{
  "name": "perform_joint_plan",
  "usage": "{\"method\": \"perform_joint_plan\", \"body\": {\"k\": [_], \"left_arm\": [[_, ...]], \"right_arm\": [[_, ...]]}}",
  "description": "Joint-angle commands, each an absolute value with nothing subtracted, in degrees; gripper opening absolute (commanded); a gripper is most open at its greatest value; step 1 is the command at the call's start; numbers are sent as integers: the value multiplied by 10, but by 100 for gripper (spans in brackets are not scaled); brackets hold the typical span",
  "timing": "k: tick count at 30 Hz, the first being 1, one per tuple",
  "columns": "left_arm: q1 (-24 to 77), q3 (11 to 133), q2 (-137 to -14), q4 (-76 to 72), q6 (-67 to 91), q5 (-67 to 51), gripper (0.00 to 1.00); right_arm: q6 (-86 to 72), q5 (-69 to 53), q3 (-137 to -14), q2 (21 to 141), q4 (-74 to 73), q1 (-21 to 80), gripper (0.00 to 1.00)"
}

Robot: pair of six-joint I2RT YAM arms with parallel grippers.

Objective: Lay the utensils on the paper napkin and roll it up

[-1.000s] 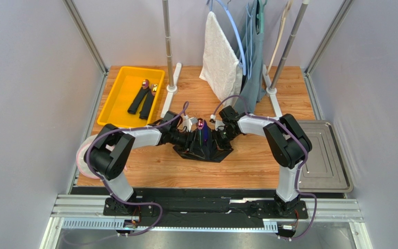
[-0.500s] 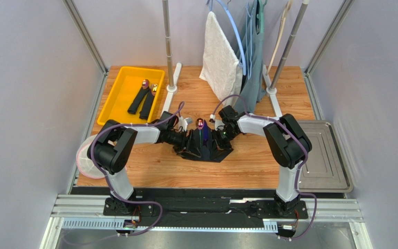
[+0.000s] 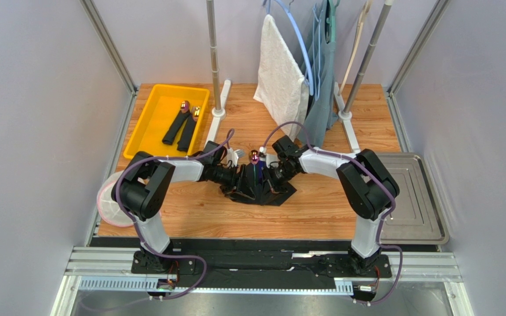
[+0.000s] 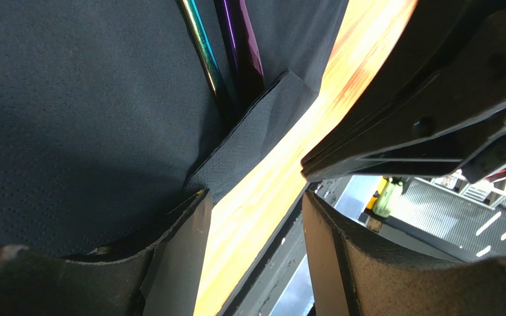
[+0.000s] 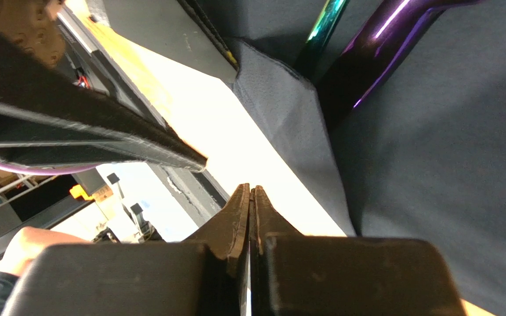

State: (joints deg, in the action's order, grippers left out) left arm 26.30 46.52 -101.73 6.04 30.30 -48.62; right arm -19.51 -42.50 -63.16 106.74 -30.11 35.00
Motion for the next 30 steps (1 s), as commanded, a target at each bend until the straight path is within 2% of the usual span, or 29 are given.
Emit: {"method": "perform_joint_plan", "body": {"k": [1,13,30], "left_arm": [[258,472,-1027,73,291,-462,63],[253,468,-1030,73,291,-463,63],[250,466,-1026,75,288,-464,63]], "right_arm": [[-194,-427,-646,1092,-292,351,0],[-185,-434,-623,1122,-295,317,0],[-135,-478,-585,1092,-349,268,0]]}}
